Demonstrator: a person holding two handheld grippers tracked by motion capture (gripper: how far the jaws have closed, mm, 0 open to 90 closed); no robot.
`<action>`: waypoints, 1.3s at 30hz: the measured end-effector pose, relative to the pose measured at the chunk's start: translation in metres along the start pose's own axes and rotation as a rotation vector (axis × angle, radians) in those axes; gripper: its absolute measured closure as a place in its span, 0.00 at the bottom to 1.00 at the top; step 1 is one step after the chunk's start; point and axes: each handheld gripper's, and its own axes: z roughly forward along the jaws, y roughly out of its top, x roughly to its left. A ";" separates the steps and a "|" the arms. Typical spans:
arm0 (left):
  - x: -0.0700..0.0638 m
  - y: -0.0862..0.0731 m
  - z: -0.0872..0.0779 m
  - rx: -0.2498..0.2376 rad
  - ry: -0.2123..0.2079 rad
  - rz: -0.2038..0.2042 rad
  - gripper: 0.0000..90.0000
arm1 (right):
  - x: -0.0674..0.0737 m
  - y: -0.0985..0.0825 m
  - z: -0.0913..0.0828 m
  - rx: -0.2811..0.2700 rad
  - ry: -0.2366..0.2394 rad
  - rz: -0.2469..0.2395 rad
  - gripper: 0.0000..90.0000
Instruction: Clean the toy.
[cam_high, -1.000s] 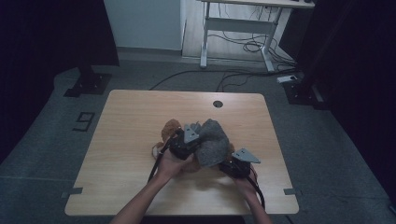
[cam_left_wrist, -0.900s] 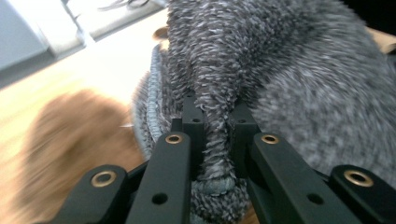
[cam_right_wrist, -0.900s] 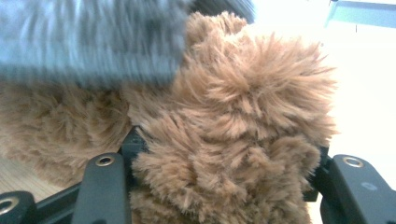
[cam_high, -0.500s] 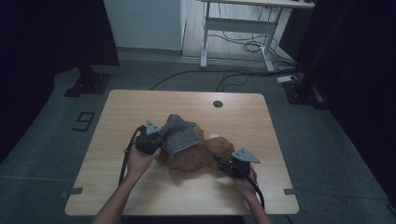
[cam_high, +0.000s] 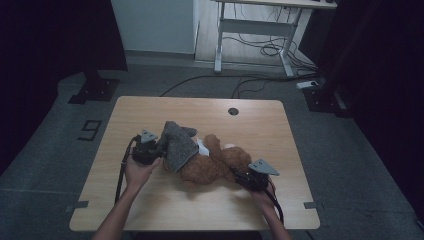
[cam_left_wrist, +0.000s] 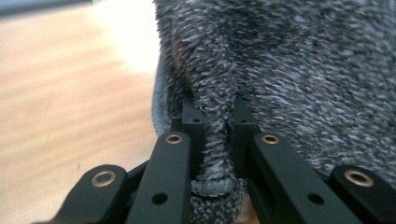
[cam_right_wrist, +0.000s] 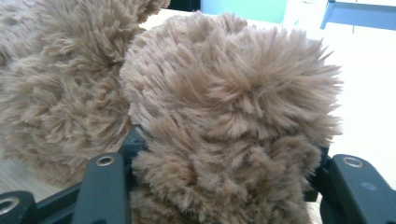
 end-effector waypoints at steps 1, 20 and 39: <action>-0.005 0.004 -0.001 -0.012 -0.003 0.014 0.90 | 0.000 0.000 0.000 0.000 -0.001 0.001 0.45; -0.100 0.042 0.048 0.027 -0.040 0.249 0.90 | 0.001 0.000 -0.002 0.000 -0.011 -0.007 0.45; -0.037 0.033 -0.010 -0.038 -0.010 0.097 0.90 | 0.005 0.002 0.000 0.007 -0.029 -0.018 0.45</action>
